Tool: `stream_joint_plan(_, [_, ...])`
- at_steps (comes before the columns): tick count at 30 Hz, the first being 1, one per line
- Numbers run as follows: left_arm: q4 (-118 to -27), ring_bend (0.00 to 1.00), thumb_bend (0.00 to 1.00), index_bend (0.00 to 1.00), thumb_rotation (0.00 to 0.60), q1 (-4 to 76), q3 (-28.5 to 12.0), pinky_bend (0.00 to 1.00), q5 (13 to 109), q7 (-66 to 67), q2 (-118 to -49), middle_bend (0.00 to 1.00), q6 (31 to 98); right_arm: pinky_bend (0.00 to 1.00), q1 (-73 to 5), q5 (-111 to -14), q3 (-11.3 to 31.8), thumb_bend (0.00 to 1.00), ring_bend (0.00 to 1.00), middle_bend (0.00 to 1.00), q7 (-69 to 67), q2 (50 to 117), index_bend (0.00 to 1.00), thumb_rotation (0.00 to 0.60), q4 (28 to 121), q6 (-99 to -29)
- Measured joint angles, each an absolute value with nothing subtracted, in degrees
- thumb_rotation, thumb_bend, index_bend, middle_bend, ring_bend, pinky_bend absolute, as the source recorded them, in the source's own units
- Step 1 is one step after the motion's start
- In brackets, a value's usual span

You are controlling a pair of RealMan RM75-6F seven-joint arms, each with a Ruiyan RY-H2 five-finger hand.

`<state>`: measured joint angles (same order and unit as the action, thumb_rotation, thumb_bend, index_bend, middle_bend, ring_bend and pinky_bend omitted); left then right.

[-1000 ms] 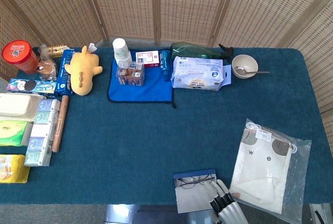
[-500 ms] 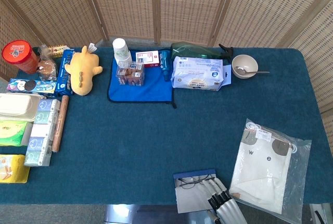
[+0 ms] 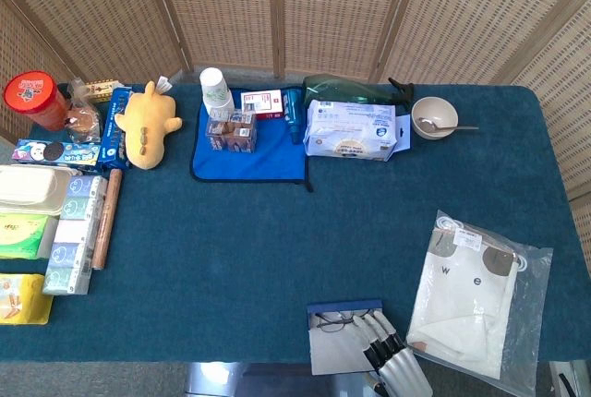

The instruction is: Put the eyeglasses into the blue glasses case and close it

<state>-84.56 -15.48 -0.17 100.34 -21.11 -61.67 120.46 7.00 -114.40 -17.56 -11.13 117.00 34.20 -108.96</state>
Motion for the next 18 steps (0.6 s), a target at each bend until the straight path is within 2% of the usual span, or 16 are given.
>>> stream_joint_plan(14, [-82.2, 0.0, 0.29, 0.19, 0.599, -15.8, -0.5, 0.0, 98.3, -23.5, -62.7, 0.14, 120.0, 0.08, 3.5, -115.2, -17.2, 0.18, 0.0, 0.0, -6.7, 114.2, 0.0, 0.6, 44.1, -106.6])
stream_joint_plan(16, [-81.7, 0.0, 0.29, 0.19, 0.599, -15.9, -0.5, 0.0, 97.9, -23.9, -62.9, 0.14, 119.8, 0.09, 2.9, -115.1, -17.1, 0.18, 0.0, 0.0, -6.0, 113.7, 0.04, 0.6, 45.6, -105.6])
stream_joint_plan(18, [-81.3, 0.0, 0.29, 0.19, 0.6, -15.9, -0.6, 0.0, 97.6, -24.3, -63.1, 0.14, 119.7, 0.09, 2.5, -115.0, -16.9, 0.18, 0.0, 0.0, -5.3, 113.2, 0.13, 0.6, 46.9, -104.7])
